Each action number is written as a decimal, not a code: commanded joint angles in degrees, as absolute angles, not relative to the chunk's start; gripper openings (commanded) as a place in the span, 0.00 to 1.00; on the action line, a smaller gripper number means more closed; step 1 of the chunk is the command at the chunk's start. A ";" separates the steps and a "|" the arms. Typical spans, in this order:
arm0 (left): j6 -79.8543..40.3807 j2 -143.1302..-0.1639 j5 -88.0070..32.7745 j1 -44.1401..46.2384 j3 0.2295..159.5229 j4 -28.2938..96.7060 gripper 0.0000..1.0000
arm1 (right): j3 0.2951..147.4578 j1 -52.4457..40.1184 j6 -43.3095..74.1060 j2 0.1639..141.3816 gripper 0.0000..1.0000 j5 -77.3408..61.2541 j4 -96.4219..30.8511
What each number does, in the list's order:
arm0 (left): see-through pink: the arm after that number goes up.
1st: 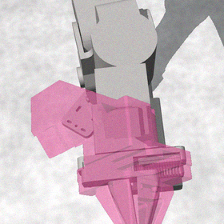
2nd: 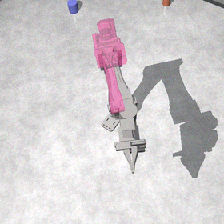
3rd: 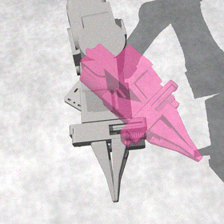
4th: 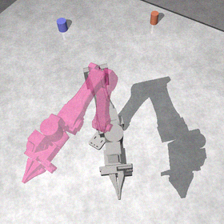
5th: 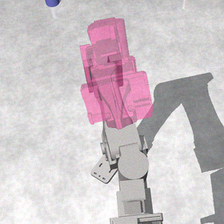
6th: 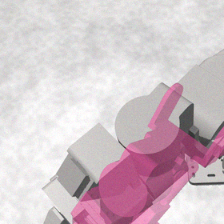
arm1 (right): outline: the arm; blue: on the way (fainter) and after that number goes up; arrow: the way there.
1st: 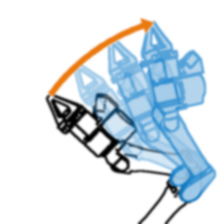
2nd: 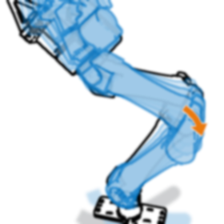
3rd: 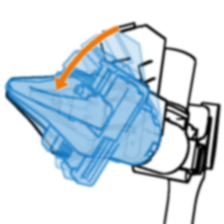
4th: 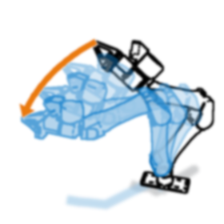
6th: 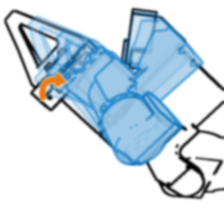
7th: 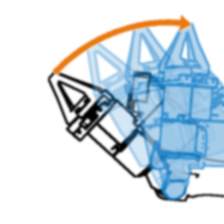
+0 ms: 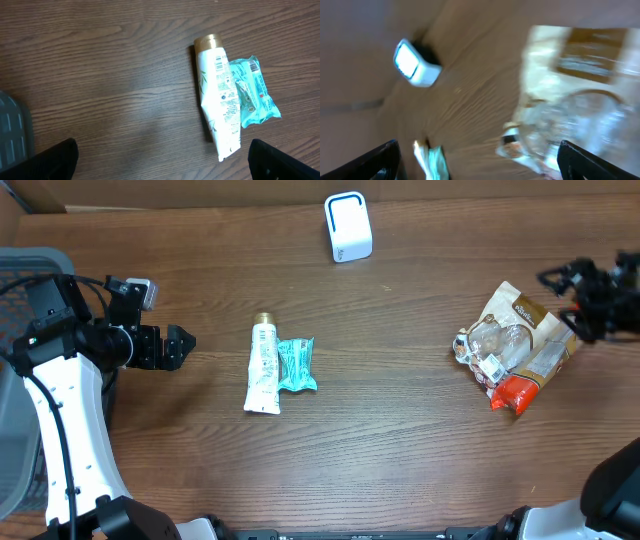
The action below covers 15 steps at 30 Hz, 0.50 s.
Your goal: Scan the item barcode
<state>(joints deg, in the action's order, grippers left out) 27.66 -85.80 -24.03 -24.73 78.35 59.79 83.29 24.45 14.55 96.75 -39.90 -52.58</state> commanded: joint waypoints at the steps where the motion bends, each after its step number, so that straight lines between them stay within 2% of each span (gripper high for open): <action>1: 28.71 -86.15 -24.88 -24.25 78.37 59.70 1.00 | 86.91 15.05 9.28 94.76 1.00 -41.23 -53.25; 8: 28.71 -86.15 -24.88 -24.25 78.37 59.72 1.00 | 86.43 -6.13 9.65 97.36 1.00 -33.89 -47.18; 15: 28.71 -86.15 -24.88 -24.25 78.37 59.72 1.00 | 86.43 -23.24 17.85 105.97 1.00 -30.17 -39.38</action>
